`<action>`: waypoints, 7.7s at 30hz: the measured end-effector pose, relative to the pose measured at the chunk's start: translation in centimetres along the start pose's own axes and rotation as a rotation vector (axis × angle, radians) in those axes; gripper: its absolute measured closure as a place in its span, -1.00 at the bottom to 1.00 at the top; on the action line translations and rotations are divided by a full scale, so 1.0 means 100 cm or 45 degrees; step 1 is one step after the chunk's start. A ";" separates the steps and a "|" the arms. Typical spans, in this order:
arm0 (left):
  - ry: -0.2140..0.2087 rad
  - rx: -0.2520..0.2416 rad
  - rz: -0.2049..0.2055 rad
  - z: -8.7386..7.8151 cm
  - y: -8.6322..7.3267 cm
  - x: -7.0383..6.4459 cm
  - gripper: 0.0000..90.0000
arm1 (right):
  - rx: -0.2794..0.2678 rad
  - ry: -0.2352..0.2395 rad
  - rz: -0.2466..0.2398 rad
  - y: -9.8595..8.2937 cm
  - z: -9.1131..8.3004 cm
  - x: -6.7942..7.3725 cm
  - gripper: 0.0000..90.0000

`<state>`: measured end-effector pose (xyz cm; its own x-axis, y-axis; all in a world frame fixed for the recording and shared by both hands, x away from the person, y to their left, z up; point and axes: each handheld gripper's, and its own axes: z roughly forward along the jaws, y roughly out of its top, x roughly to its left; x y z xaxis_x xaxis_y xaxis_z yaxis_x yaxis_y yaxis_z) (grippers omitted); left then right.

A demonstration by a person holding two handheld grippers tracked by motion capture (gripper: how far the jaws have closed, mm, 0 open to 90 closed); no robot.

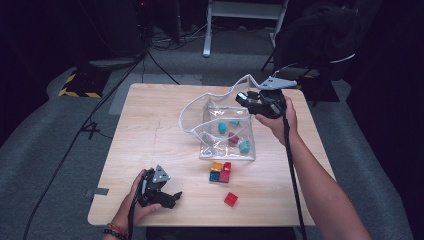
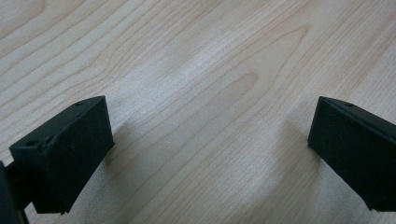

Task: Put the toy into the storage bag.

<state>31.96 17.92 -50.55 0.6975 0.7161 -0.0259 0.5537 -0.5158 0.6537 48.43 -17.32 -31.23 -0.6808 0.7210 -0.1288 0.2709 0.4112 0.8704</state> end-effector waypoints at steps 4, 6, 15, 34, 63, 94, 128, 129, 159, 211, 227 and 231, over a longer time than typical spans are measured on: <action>0.000 0.000 0.000 0.000 0.000 0.000 -1.00 | -0.010 -0.006 0.006 -0.002 -0.003 0.000 0.18; 0.000 0.000 0.000 0.000 0.000 0.000 -1.00 | -0.024 0.006 0.006 -0.003 -0.007 0.001 0.18; 0.001 0.000 0.001 0.000 0.000 0.000 -1.00 | -0.091 0.067 -0.046 -0.014 -0.048 0.009 0.16; 0.001 0.000 0.001 0.000 0.000 0.000 -1.00 | -0.120 0.238 -0.118 -0.084 -0.096 0.036 0.13; 0.004 -0.001 -0.003 0.000 0.000 0.000 -1.00 | 0.222 0.558 -0.242 -0.178 0.009 0.101 0.09; 0.004 -0.001 -0.003 0.000 0.000 0.000 -1.00 | 0.174 0.599 -0.208 -0.170 0.023 0.101 0.24; 0.004 -0.001 -0.003 0.000 0.000 0.000 -1.00 | 0.178 0.506 -0.141 -0.167 -0.007 0.071 0.24; 0.004 -0.001 -0.003 0.000 0.000 0.000 -1.00 | 0.189 0.504 -0.136 -0.169 -0.004 0.070 0.24; 0.003 -0.001 -0.004 0.000 0.000 0.000 -1.00 | 0.328 0.433 -0.164 -0.198 0.002 0.065 0.29; 0.004 -0.001 -0.003 0.000 0.000 0.000 -1.00 | 0.192 0.311 -0.089 -0.189 -0.071 0.025 0.32; 0.004 -0.001 -0.003 0.000 0.000 0.000 -1.00 | 0.009 0.223 -0.027 -0.144 -0.095 -0.006 0.32; 0.004 0.000 -0.003 0.000 0.000 0.000 -1.00 | -0.026 0.198 -0.042 -0.129 -0.096 -0.010 0.32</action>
<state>32.00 17.88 -50.54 0.6949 0.7187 -0.0253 0.5553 -0.5138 0.6539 39.03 -28.69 -37.75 -0.7867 0.6117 -0.0834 0.2340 0.4204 0.8767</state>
